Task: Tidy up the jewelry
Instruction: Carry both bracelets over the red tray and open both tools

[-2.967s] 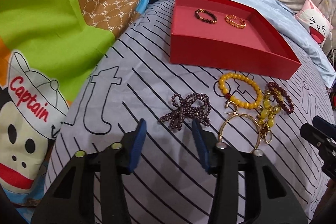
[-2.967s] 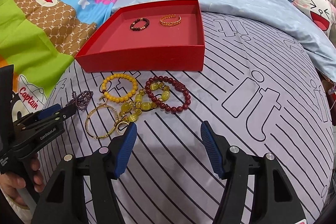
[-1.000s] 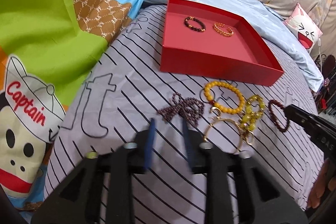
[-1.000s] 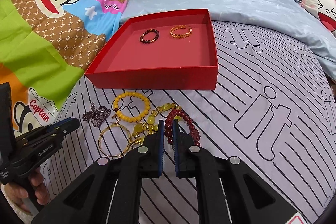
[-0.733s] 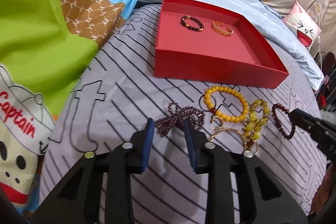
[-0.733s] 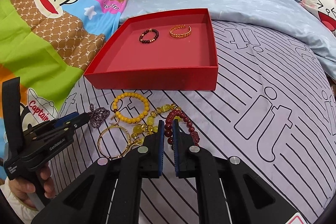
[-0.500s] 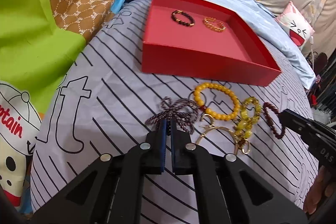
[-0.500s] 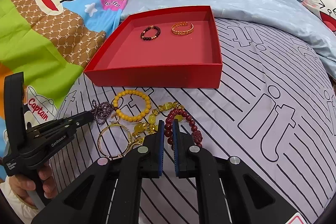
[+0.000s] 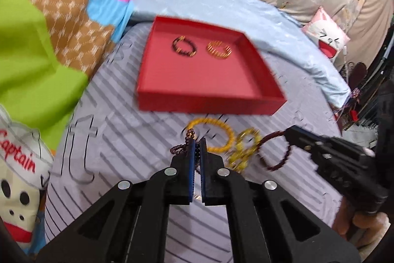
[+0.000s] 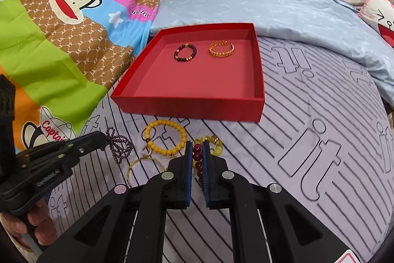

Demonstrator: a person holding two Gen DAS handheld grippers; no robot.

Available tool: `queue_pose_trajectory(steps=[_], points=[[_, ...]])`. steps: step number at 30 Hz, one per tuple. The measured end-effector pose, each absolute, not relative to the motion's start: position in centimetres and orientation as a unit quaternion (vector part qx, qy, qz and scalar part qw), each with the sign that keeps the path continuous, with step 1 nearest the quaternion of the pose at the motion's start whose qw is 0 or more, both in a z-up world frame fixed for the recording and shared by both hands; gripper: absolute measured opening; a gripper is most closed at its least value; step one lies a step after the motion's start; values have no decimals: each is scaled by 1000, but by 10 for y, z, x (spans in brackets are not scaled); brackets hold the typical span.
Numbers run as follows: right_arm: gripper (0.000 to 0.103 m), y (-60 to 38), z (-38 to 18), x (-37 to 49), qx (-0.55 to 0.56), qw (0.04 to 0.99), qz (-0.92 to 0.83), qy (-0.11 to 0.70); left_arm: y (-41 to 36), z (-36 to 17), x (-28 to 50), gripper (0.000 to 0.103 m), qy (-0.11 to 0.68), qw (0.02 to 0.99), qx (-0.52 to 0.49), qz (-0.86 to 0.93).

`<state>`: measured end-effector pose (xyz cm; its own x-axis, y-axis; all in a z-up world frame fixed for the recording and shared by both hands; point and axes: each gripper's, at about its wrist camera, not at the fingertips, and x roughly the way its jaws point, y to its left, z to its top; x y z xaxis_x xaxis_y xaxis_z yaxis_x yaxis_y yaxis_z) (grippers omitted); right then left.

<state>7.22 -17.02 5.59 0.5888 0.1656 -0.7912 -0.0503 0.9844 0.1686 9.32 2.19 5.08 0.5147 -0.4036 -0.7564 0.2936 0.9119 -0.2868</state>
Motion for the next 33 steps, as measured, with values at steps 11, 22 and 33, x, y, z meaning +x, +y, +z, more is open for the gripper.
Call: queue_pose_trajectory(steps=[11, 22, 33], points=[[7, -180, 86, 146, 51, 903, 63, 423, -29, 109, 168, 3, 388, 882, -64, -261], [2, -184, 79, 207, 45, 904, 61, 420, -27, 99, 239, 3, 390, 890, -59, -229], [3, -195, 50, 193, 65, 891, 54, 446, -4, 58, 236, 4, 419, 887, -49, -189]])
